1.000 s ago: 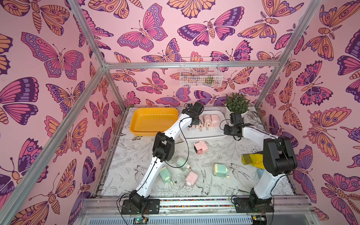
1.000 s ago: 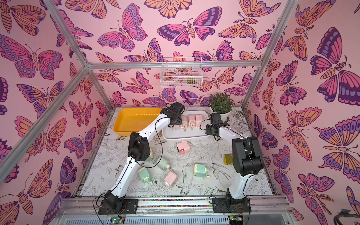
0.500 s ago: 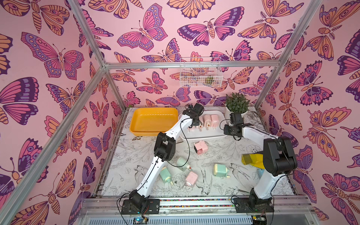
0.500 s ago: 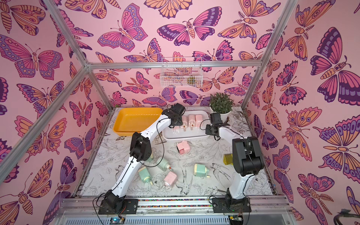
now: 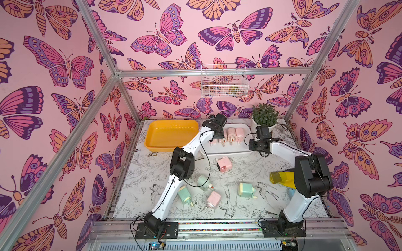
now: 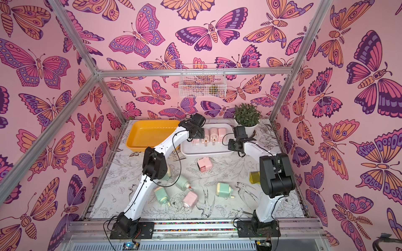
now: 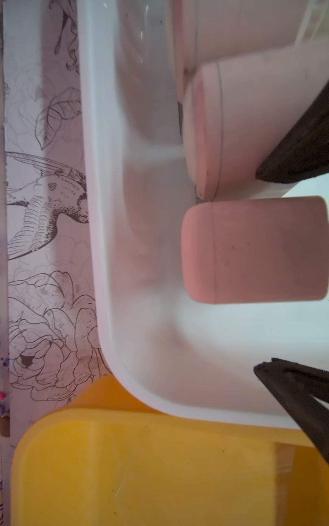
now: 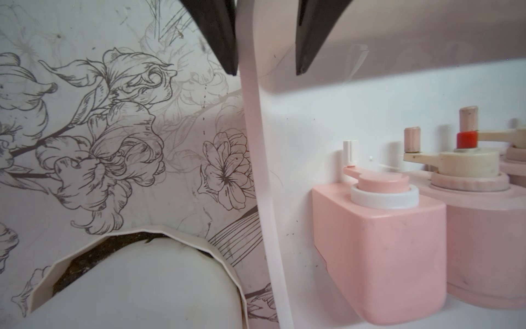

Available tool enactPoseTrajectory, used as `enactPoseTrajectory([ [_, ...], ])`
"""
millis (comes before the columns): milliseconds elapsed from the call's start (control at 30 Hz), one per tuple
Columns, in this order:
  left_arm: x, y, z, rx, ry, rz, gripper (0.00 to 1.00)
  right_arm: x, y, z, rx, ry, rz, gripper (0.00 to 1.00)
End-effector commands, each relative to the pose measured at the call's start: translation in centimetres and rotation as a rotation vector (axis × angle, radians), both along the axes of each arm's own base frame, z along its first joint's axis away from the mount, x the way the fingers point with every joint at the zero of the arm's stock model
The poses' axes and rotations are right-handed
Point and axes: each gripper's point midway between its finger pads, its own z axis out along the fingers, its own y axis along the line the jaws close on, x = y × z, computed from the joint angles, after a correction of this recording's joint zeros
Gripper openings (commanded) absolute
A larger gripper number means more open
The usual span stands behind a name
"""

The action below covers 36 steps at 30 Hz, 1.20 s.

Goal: Place the pencil sharpeners by color into the storage box
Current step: Move the storage box to the center of the board, then pick up the pencil sharpener from the center of the board.

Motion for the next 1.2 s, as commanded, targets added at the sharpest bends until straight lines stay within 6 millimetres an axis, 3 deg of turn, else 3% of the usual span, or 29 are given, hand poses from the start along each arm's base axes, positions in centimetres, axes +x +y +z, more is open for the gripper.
enactPoseTrajectory([
  [0, -0.4, 0.5, 2.1, -0.009, -0.012, -0.004, 1.0, -0.3, 0.5, 1.7, 0.012, -0.034, 0.011, 0.39],
  [167, -0.2, 1.5, 5.1, 0.033, -0.079, -0.004, 1.0, -0.5, 0.5, 2.3, 0.013, -0.046, 0.022, 0.4],
  [267, -1.0, 1.9, 7.2, 0.04, -0.098, -0.021, 1.0, -1.1, 1.2, 3.3, 0.03, -0.066, 0.065, 0.42],
  [433, -4.5, 1.6, 10.7, 0.024, -0.105, -0.081, 1.0, -2.8, 3.0, 5.4, 0.061, -0.132, 0.108, 0.65],
  [567, -9.6, -0.3, 11.6, 0.015, -0.059, -0.265, 1.0, -4.6, 5.2, 6.5, 0.148, -0.154, 0.155, 0.91],
  [600, -11.0, -0.8, 11.2, 0.013, -0.044, -0.32, 1.0, -5.2, 5.8, 6.3, 0.176, -0.15, 0.167, 0.99],
  [667, -13.4, -1.1, 10.0, 0.005, -0.01, -0.382, 1.0, -5.9, 7.1, 6.1, 0.241, -0.159, 0.195, 1.0],
  [800, -17.2, 0.2, 7.5, -0.039, 0.053, -0.41, 1.0, -7.9, 10.3, 4.6, 0.346, -0.119, 0.289, 0.99],
  [1000, -23.1, 1.1, 0.7, -0.084, 0.225, -0.569, 1.0, -8.9, 11.8, 2.9, 0.428, -0.108, 0.247, 0.99],
  [1067, -24.3, 0.6, -0.5, -0.084, 0.257, -0.624, 0.97, -8.8, 12.0, 2.7, 0.476, -0.12, 0.224, 0.99],
  [1167, -24.4, -0.4, -1.4, -0.029, 0.221, -0.7, 0.95, -9.1, 13.0, 1.9, 0.491, -0.094, 0.247, 1.0],
])
